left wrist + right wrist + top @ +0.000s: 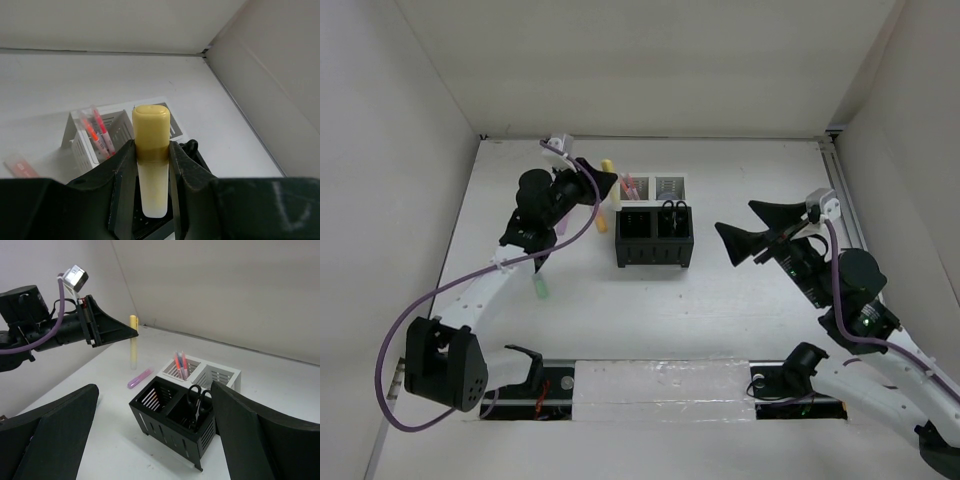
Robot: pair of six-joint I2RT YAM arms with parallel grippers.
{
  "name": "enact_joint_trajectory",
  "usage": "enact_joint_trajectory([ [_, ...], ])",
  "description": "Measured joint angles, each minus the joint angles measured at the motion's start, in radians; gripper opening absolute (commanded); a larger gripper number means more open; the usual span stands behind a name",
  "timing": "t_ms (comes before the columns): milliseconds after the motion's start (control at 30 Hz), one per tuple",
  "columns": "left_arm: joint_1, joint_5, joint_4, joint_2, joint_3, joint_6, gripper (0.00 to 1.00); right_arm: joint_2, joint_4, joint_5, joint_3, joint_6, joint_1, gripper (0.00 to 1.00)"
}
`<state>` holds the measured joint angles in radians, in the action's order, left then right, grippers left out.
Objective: Sort the stationery into containers
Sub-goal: Place the stationery into the container
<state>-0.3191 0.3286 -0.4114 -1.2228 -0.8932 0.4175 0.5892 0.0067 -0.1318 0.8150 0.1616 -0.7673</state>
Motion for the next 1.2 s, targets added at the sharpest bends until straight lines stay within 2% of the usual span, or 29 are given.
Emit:
enact_joint_trajectory([
  [233,0.0,0.063,-0.107,-0.019,0.03,0.023,0.0,0.005,-0.005,-0.011,-0.008,0.0,0.0,1.0],
  [433,0.0,0.108,-0.176,-0.105,0.037,0.037,0.0,0.013,-0.008,-0.015,-0.013,-0.001,0.0,1.0],
  [1200,0.0,0.108,-0.199,-0.237,0.061,0.037,0.0,0.046,-0.016,-0.001,-0.014,-0.024,0.0,1.0],
])
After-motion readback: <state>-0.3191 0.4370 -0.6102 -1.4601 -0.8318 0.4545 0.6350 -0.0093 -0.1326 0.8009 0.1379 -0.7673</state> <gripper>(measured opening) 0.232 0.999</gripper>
